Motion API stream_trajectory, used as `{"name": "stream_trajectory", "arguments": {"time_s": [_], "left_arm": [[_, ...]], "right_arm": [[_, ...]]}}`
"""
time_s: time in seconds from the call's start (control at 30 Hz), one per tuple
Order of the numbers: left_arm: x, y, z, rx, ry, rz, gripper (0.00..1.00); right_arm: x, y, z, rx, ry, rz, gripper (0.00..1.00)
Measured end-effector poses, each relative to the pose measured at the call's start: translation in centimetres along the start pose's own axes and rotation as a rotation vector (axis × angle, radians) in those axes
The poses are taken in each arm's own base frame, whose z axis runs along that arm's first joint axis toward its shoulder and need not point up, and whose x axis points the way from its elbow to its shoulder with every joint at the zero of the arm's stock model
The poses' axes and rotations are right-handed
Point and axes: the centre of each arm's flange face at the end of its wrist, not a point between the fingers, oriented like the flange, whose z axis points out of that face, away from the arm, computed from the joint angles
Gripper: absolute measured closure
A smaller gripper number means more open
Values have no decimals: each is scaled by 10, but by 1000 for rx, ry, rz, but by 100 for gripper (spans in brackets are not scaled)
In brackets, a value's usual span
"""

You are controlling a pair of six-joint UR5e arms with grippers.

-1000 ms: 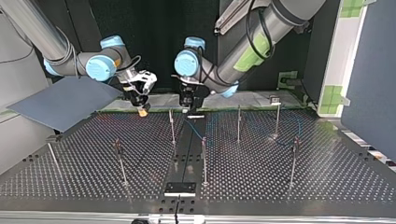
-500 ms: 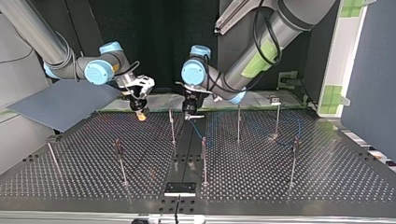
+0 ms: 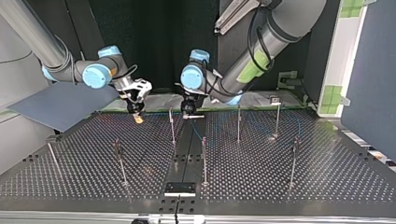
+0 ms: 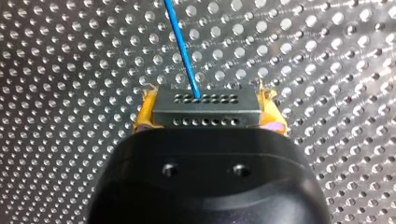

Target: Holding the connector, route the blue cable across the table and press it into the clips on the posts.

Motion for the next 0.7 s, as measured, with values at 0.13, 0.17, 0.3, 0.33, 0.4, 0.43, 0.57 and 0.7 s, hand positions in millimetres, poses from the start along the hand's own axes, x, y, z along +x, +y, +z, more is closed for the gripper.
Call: {"name": "stream_trajectory", "arguments": {"time_s": [0.13, 0.17, 0.3, 0.33, 0.4, 0.43, 0.57, 0.7], "left_arm": [[-3, 4, 12, -16, 6, 0, 100], [-5, 4, 14, -20, 5, -1, 100], [-18, 6, 23, -37, -6, -4, 100], [-23, 7, 26, -42, -14, -5, 100], [-30, 7, 30, -47, -27, -7, 100], [-34, 7, 33, -49, -36, -8, 100], [-43, 6, 38, -50, -54, -9, 100], [-46, 4, 39, -49, -58, -6, 93]], "right_arm": [[-3, 7, 5, -6, -1, 2, 100], [-5, 8, 7, -7, -3, 3, 100], [-6, 15, 14, -13, 0, 4, 100], [-5, 16, 16, -14, 2, 4, 100], [-2, 20, 19, -16, 10, 4, 100], [0, 22, 20, -18, 13, 5, 100], [8, 28, 24, -24, 29, 4, 100], [11, 31, 26, -27, 36, 3, 100]]}}
